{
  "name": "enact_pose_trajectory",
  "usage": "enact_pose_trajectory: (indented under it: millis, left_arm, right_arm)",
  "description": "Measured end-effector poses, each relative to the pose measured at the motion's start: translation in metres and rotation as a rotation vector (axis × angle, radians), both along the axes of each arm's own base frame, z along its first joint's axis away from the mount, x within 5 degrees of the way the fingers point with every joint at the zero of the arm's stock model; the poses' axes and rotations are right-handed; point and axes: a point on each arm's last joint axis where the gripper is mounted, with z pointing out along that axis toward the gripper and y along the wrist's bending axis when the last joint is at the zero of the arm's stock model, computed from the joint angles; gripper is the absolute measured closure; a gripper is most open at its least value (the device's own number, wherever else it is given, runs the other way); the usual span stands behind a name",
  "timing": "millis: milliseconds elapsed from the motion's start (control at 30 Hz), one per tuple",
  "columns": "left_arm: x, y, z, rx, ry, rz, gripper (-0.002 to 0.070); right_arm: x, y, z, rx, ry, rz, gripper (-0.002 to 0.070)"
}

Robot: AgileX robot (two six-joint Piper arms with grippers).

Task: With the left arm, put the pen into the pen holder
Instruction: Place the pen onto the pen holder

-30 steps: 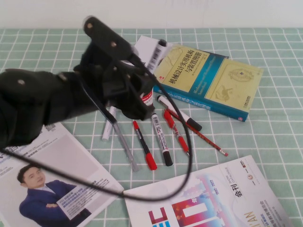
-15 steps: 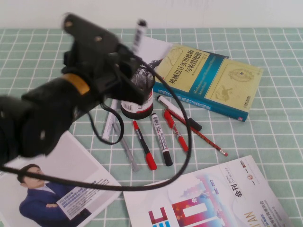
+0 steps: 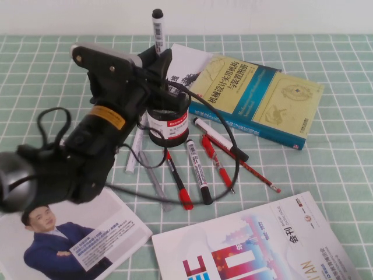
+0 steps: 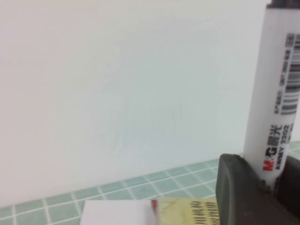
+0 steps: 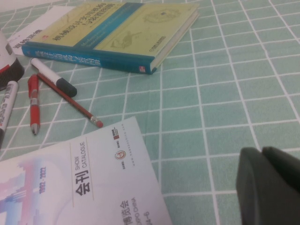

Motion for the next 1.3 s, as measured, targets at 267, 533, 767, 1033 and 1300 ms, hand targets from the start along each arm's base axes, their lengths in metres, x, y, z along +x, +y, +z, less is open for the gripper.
enact_pose_trajectory:
  millis: [267,533,767,1033,1300]
  left_arm:
    - [0.042,-0.002,-0.020,-0.014,0.106,0.080,0.0568]
    - [0.053,-0.005,-0.041,0.016,0.218,0.104,0.0567]
    - [0.053,-0.005,-0.048,0.042,0.247,0.105,0.0567]
    - [0.053,-0.005,-0.050,0.083,0.249,0.111,0.0455]
    - [0.052,0.001,-0.040,0.115,0.236,0.156,0.0385]
  right_arm:
    - [0.000,0.000,0.000,0.000,0.000,0.000,0.0696]
    - [0.000,0.000,0.000,0.000,0.000,0.000,0.0696]
    - [0.000,0.000,0.000,0.000,0.000,0.000,0.0696]
    - [0.000,0.000,0.000,0.000,0.000,0.000,0.0696]
    - [0.000,0.000,0.000,0.000,0.000,0.000,0.0696]
